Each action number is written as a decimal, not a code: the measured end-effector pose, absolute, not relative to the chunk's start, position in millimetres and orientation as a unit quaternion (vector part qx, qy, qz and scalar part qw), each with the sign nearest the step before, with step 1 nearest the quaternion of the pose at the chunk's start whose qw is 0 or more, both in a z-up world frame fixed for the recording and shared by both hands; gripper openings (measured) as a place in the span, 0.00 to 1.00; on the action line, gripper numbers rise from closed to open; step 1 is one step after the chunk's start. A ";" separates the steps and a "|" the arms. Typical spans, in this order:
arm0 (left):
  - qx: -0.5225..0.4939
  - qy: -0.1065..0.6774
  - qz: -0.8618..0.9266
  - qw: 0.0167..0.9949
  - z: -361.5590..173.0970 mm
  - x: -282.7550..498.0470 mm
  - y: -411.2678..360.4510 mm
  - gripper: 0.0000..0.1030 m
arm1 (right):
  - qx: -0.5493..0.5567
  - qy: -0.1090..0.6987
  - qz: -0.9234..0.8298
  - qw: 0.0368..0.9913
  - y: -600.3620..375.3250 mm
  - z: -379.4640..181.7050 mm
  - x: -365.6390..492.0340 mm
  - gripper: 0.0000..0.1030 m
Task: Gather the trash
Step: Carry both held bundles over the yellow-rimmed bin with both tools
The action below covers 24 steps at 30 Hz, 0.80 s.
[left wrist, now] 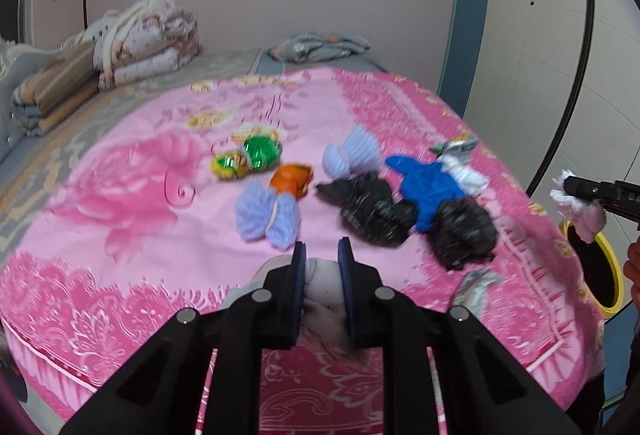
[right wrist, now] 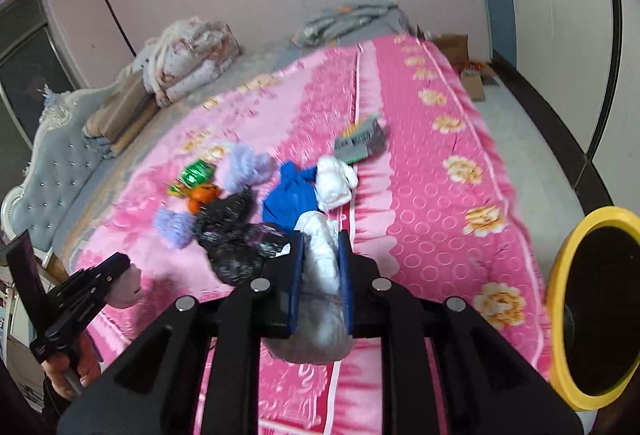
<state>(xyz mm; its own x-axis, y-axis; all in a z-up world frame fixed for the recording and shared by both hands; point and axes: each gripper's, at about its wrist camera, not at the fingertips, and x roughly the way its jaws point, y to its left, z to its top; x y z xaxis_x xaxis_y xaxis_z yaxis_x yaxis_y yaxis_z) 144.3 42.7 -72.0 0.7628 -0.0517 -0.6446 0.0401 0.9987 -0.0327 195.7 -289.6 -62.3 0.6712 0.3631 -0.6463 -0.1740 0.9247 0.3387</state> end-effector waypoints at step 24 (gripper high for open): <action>0.019 0.291 -0.208 0.934 34.8 167.7 -151.6 0.15 | 0.185 0.258 -0.021 0.948 -485.7 33.4 103.4 0.15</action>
